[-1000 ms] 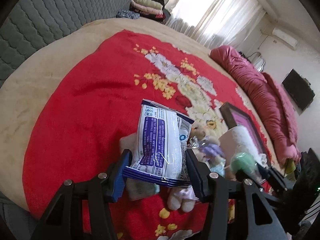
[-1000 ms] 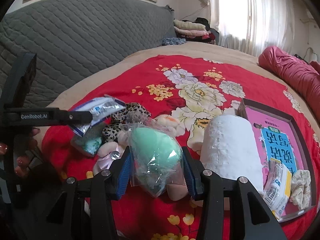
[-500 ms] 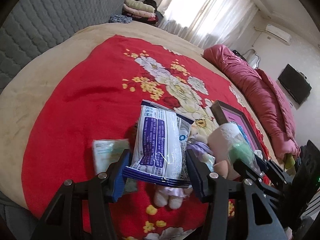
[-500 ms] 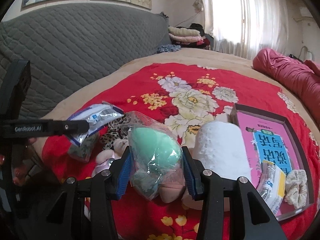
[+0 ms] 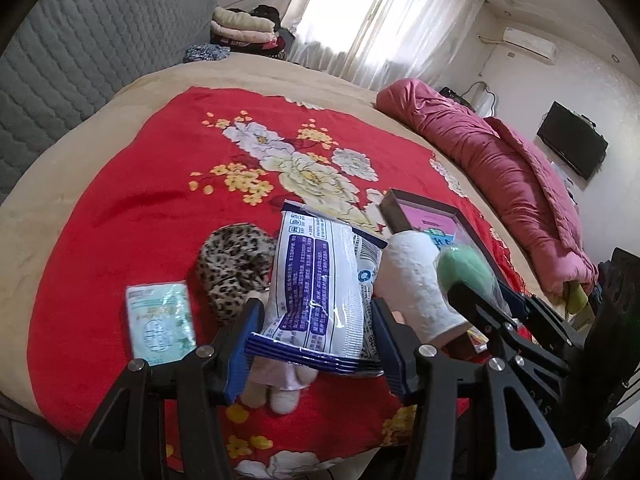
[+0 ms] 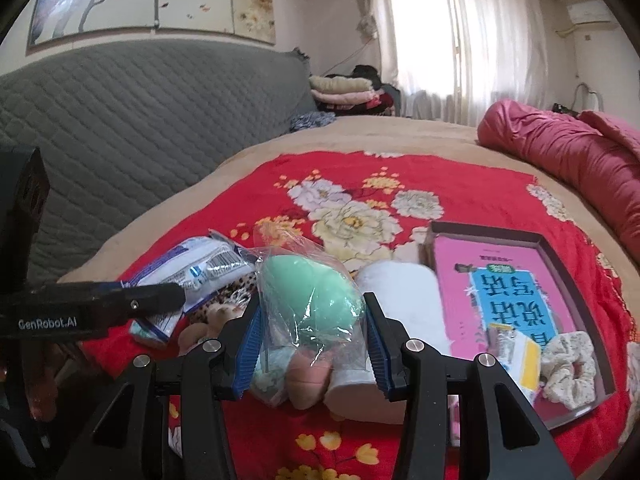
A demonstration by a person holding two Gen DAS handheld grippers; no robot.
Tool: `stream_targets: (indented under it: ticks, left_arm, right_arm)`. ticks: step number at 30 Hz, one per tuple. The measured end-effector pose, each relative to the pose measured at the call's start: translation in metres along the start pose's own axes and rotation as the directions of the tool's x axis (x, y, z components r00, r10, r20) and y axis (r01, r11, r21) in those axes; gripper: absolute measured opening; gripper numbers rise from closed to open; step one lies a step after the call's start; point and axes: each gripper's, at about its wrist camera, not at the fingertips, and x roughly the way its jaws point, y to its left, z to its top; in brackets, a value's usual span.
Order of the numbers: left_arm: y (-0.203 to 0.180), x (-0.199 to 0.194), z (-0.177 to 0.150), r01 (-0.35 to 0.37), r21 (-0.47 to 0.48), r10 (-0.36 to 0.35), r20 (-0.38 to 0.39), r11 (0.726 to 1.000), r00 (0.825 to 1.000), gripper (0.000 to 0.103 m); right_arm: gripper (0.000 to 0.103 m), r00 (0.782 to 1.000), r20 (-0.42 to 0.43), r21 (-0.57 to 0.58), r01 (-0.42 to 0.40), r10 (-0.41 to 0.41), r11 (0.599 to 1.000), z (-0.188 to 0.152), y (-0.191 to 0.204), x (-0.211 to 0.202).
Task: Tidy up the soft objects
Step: 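Carry the wipes pack in the left gripper while the right gripper carries the green sponge toward the tray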
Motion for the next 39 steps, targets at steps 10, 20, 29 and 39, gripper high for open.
stream_targets:
  ticks: [10,20,29,39]
  left_arm:
    - [-0.05,-0.004,0.001,0.016,0.068,-0.017,0.021,0.998,1.0,0.054]
    - [-0.106,0.0,0.002,0.045,0.143,-0.05,0.027,0.989,0.998,0.054]
    - [-0.142,0.006,0.007,0.063,0.197,-0.07,0.03,0.978,0.997,0.054]
    - [-0.18,0.024,0.01,0.083,0.253,-0.089,0.014,0.964,0.996,0.054]
  right_arm:
    - [0.048,0.99,0.071,0.078,0.112,-0.118,0.991,0.003,-0.038,-0.034]
    - [0.048,0.972,0.099,0.176,0.194,-0.213,0.965,-0.002,-0.081,-0.062]
    - [0.048,0.954,0.125,0.208,0.243,-0.272,0.947,-0.001,-0.102,-0.079]
    - [0.048,0.914,0.14,0.267,0.336,-0.381,0.903,-0.001,-0.145,-0.1]
